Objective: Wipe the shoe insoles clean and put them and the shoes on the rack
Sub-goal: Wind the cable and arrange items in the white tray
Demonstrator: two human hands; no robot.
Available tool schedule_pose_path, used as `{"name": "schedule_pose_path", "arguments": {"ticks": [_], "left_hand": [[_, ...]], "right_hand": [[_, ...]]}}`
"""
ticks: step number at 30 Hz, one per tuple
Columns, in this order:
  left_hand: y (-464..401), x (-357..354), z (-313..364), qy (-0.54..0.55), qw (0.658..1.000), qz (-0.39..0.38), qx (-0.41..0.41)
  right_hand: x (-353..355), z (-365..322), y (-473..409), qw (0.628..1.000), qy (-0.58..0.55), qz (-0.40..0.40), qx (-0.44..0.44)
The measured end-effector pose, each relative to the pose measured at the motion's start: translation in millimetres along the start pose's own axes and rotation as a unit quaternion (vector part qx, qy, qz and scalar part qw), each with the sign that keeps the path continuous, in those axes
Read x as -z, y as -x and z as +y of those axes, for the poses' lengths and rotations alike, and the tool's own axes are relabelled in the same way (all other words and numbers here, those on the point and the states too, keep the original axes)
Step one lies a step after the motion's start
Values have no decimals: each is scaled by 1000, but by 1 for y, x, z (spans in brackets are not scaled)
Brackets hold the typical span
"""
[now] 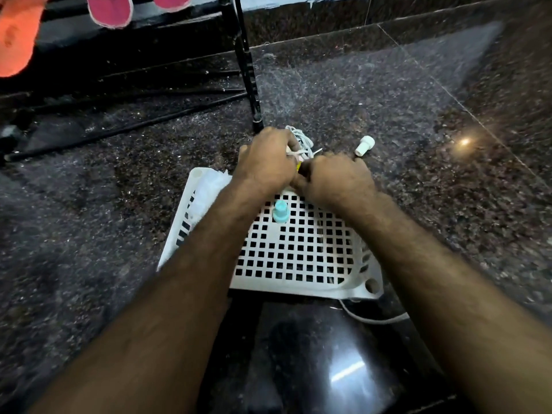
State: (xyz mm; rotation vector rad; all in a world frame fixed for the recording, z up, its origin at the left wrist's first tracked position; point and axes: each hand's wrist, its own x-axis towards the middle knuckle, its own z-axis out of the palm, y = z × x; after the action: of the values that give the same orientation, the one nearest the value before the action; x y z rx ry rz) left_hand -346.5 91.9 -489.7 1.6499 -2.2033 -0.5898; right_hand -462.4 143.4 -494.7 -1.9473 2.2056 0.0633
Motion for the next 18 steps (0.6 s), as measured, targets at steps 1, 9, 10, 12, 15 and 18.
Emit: {"name": "schedule_pose_path", "arguments": {"ticks": [1,9,10,12,15,18], "left_hand": [[-9,-1,-4,22,1000,-8,12],[-27,-15,-5,72,997,-24,-4],[-25,-12,-3,84,996,-19,-21],[-19,-4,0,123,991,4,-53],[-14,12,7,189,978,43,-79],[-18,19,4,202,974,74,-63]], "right_hand": [[0,1,-4,1000,12,-22,-5],[8,2,-3,993,-84,82,1],[13,2,-3,987,-110,113,20],[23,0,1,970,-172,155,68],[37,-2,8,935,-265,210,111],[47,-1,11,901,-317,269,122]]}}
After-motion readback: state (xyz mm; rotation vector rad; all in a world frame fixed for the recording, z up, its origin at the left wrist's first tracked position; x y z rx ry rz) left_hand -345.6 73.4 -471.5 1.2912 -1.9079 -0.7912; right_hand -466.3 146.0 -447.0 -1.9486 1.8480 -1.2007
